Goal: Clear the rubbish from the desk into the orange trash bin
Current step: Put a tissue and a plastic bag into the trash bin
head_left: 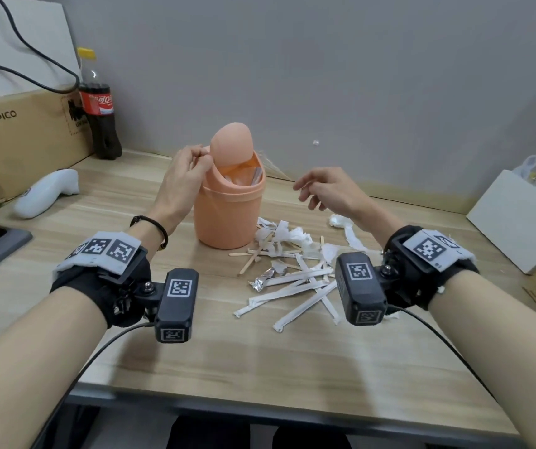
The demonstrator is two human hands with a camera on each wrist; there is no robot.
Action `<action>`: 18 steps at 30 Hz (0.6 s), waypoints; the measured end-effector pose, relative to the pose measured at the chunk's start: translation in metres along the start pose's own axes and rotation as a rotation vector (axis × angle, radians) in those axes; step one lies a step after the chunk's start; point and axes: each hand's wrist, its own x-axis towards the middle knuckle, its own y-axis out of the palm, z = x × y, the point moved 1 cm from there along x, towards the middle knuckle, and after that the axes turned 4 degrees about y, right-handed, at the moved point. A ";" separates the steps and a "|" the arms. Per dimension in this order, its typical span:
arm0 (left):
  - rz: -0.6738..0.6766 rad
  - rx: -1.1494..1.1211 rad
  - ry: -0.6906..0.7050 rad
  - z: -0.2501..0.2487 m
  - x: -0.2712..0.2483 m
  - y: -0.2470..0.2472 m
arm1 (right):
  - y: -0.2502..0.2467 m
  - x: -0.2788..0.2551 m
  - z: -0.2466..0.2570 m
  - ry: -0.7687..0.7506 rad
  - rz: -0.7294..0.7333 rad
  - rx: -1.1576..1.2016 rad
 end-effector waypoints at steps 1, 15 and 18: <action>-0.010 0.017 0.002 0.001 -0.001 0.001 | -0.002 -0.002 -0.008 0.030 0.002 -0.016; -0.196 0.161 0.064 -0.006 -0.015 0.029 | -0.052 -0.056 -0.128 0.561 -0.503 -0.508; -0.199 0.167 0.074 -0.008 -0.017 0.036 | -0.052 -0.067 -0.148 0.726 -0.355 -0.499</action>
